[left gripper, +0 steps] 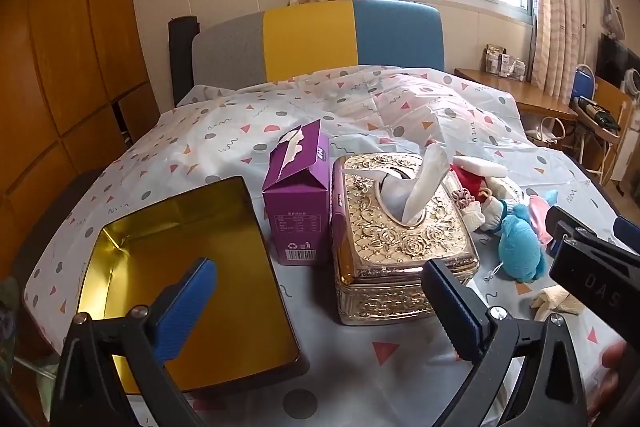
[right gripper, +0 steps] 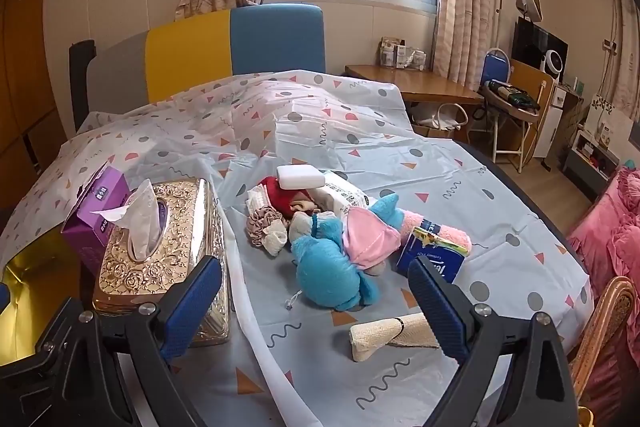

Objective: Organize soft objects

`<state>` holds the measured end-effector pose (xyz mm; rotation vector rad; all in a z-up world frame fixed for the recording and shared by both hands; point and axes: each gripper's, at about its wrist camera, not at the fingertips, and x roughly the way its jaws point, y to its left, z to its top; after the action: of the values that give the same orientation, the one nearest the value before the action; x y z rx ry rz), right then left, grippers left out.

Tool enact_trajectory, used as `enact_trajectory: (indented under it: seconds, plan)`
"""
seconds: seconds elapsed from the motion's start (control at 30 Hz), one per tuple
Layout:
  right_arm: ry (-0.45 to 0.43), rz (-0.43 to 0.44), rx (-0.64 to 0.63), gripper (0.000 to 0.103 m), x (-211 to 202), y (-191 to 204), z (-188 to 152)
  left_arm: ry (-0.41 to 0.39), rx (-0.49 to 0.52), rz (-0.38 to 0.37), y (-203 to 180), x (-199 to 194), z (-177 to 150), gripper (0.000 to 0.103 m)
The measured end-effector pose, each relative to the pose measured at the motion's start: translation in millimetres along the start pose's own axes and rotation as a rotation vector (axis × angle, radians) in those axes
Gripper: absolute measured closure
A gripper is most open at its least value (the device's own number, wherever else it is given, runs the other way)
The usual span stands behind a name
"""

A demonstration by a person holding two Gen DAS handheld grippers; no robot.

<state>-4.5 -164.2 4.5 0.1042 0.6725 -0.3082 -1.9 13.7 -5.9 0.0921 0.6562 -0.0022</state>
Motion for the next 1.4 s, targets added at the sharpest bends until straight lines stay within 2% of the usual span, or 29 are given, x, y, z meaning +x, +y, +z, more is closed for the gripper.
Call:
enact_trajectory:
  seconds: [1.4]
  plan:
    - [-0.019, 0.012, -0.021, 0.007, 2.8, 0.6, 6.4, 0.005, -0.007, 0.007, 5.9, -1.7, -3.3, 0.0]
